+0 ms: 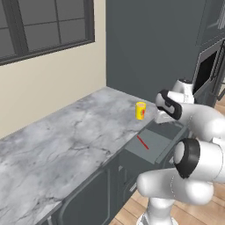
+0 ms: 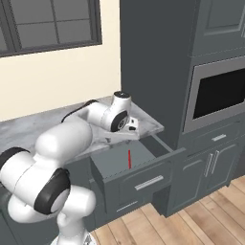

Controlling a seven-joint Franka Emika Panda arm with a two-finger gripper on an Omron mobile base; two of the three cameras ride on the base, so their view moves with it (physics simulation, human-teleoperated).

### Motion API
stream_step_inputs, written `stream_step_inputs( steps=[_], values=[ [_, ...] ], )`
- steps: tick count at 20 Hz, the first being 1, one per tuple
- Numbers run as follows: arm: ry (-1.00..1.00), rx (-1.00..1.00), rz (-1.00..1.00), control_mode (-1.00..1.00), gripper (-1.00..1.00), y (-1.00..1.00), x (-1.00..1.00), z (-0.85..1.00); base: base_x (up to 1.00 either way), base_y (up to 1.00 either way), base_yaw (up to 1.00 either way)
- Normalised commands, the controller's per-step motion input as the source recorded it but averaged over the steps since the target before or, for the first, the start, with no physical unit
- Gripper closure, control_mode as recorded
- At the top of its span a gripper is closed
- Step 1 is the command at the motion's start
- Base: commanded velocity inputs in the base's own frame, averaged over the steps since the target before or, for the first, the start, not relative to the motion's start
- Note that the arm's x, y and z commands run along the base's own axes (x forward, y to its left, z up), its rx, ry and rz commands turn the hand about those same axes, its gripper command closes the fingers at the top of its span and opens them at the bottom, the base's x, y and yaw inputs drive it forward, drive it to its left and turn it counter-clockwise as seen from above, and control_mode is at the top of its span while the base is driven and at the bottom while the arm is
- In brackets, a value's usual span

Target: Pick up the straw from the right drawer and put it inside the smoothie cup.

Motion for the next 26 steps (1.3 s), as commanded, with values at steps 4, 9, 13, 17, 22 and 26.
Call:
stream_step_inputs(
  steps=[4, 9, 13, 17, 22, 26],
  values=[
    [0.00, 0.00, 0.09, -1.00, -1.00, -0.36, 0.00, -0.63, 0.00, 0.00, 0.00],
    [0.00, 0.00, 0.11, -1.00, -1.00, -0.25, 0.00, -0.46, 0.00, 0.00, 0.00],
    [0.00, 0.00, 0.08, -1.00, -1.00, -0.17, 0.00, -0.12, 0.00, 0.00, 0.00],
    [0.00, 0.00, 0.03, -1.00, -1.00, -0.08, 0.03, -0.05, 0.00, 0.00, 0.00],
    [0.01, 0.00, 0.00, -1.00, -1.00, -0.01, 0.18, -0.15, 0.00, 0.00, 0.00],
    [0.02, 0.00, 0.00, -1.00, -1.00, -0.01, 0.26, -0.19, 0.00, 0.00, 0.00]
  ],
)
